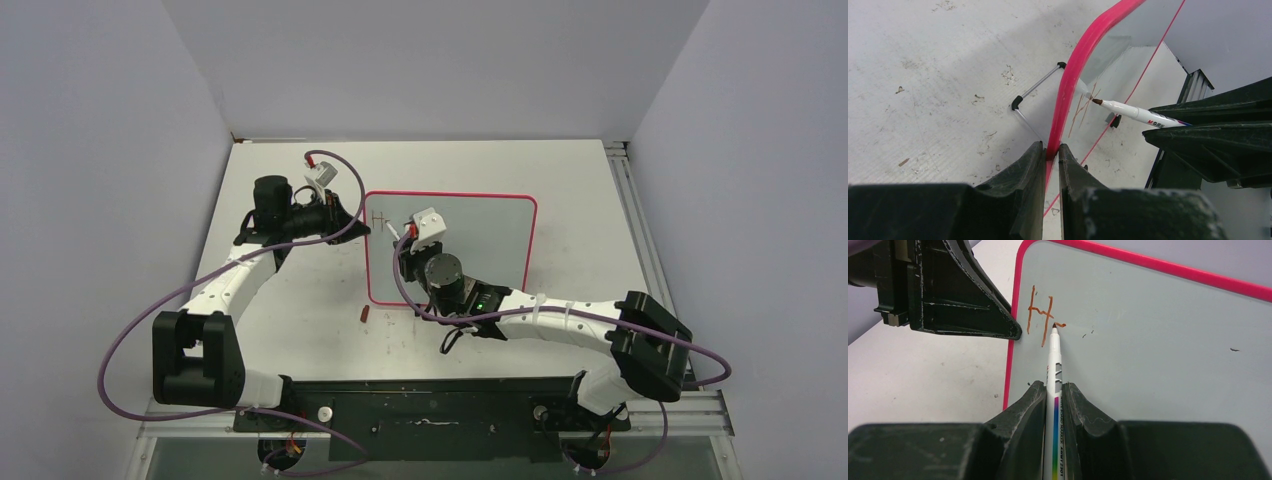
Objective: Write a sentence on the whiteboard
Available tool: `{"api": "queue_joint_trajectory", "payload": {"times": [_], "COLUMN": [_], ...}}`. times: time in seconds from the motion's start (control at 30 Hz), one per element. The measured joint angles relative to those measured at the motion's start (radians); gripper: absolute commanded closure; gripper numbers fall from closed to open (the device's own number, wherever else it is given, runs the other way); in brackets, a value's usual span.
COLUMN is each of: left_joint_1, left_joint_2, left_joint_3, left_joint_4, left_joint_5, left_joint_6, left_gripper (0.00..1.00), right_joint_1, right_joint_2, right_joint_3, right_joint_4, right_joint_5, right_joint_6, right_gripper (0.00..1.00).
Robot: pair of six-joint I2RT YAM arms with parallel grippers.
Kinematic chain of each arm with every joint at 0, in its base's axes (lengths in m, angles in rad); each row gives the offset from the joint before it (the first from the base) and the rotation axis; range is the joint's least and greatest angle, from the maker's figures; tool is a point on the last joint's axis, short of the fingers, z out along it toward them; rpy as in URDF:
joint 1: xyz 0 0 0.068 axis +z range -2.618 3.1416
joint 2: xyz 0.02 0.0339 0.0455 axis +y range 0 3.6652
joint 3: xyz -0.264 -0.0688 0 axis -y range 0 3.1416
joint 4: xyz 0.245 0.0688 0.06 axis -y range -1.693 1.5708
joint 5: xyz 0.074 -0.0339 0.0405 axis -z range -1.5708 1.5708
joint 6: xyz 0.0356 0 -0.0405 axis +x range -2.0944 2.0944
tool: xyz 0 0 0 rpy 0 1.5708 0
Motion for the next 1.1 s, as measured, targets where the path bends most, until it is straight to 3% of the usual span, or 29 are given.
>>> {"api": "queue_joint_trajectory", "payload": {"times": [1.1], "left_joint_1": [-0.001], "left_joint_2": [0.000], "left_joint_3": [0.000], "left_joint_4": [0.000], "left_joint_5": [-0.006], "left_joint_6": [0.000], "left_gripper": [1.00], "right_joint_1": [0.002], "right_joint_2": [-0.027], "right_joint_3": [-0.024], "right_joint_4": [-0.049], "right_joint_5": [0.020], "right_joint_6": [0.026], "right_gripper": [0.95]}}
